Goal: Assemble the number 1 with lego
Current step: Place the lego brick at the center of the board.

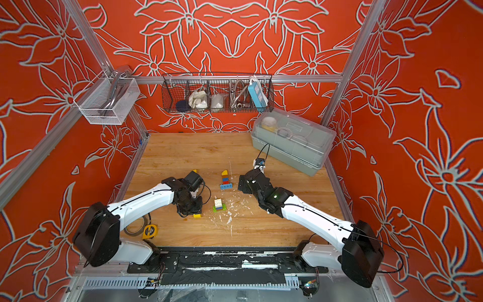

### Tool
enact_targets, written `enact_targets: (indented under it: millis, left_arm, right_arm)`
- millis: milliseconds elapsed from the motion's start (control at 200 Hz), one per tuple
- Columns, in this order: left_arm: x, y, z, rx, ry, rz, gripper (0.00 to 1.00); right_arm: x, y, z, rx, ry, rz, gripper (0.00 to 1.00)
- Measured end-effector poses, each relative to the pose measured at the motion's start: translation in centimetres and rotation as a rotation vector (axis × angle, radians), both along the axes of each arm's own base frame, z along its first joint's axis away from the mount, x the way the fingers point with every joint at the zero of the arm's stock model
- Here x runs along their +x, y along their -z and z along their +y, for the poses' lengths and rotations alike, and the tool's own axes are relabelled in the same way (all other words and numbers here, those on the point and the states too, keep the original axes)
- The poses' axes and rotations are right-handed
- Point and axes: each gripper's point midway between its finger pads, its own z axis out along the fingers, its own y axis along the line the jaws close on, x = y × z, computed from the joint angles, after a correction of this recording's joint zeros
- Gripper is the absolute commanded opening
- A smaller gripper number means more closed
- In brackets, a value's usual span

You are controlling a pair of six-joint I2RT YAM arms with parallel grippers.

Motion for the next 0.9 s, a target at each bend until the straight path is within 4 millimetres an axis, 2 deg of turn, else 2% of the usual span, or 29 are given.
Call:
enact_targets:
  millis: [215,410,515,616,901]
  left_arm:
    - [-0.3,1.2,-0.7,0.041,0.045,0.025,0.31]
    - [-0.1,1.4,-0.3,0.071,0.039,0.017,0.42]
    - [-0.1,1.3,0.1,0.091,0.034,0.009,0.53]
    - [-0.1,0.8,0.3,0.098,0.026,-0.004,0.6]
    - [-0.7,-2.0,-0.1,0.042,-0.006,-0.087,0.62]
  right_arm:
    - [0.0,-0.1,0.0,0.002,0.0,-0.002,0.91]
    - [0.0,-0.2,0.0,0.004,0.0,-0.004,0.91]
    - [0.0,-0.2,0.0,0.004,0.0,-0.004,0.91]
    - [0.0,-0.2,0.0,0.004,0.0,-0.004,0.91]
    - [-0.1,-0.1,0.0,0.004,-0.002,-0.001,0.91]
